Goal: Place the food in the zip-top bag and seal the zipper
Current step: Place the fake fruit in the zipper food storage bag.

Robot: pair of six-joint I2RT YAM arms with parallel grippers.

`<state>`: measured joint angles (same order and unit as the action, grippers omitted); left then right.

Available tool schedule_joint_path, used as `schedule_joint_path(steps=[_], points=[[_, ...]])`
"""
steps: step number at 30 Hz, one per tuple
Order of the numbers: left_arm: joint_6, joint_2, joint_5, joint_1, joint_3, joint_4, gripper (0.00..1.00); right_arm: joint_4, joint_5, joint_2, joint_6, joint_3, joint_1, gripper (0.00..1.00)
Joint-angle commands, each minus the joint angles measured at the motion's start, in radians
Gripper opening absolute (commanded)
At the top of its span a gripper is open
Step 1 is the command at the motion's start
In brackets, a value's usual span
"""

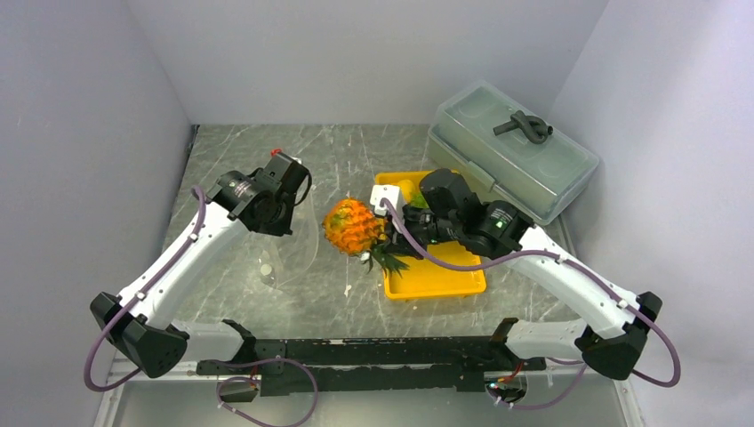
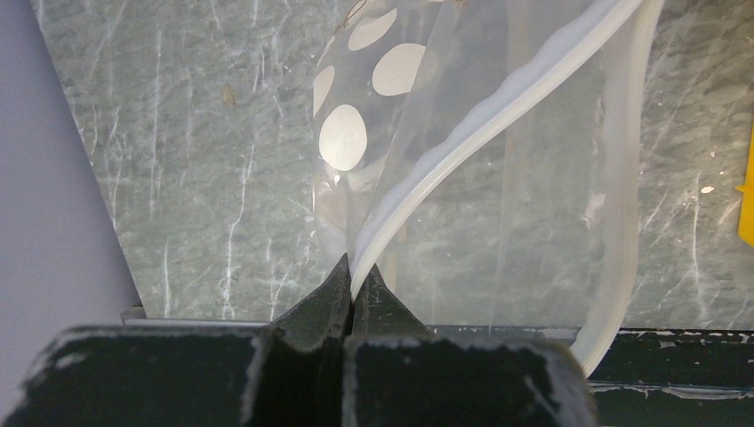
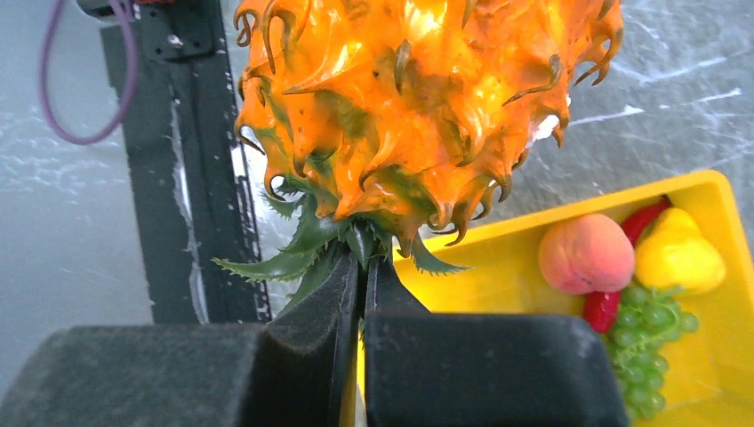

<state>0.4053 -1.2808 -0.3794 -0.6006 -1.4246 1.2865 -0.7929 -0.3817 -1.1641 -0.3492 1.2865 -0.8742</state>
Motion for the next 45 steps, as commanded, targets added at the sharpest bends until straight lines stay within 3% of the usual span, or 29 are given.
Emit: schedule_joint_path(steps=[1,21,36,45], points=[[0.034,-0.013,0.027,0.002,-0.042,-0.027,0.0,0.015,-0.059,-0.047,0.116,0.08,-0.037,0.0],[0.109,0.005,0.083,0.003,-0.008,-0.066,0.0,0.088,-0.152,-0.233,0.401,0.136,-0.095,0.0],[0.105,0.075,0.147,0.002,0.033,-0.107,0.0,-0.082,-0.092,-0.418,0.527,0.234,-0.111,0.0],[0.091,0.084,0.196,0.0,0.062,-0.136,0.0,-0.098,-0.085,-0.497,0.583,0.326,-0.116,0.0]])
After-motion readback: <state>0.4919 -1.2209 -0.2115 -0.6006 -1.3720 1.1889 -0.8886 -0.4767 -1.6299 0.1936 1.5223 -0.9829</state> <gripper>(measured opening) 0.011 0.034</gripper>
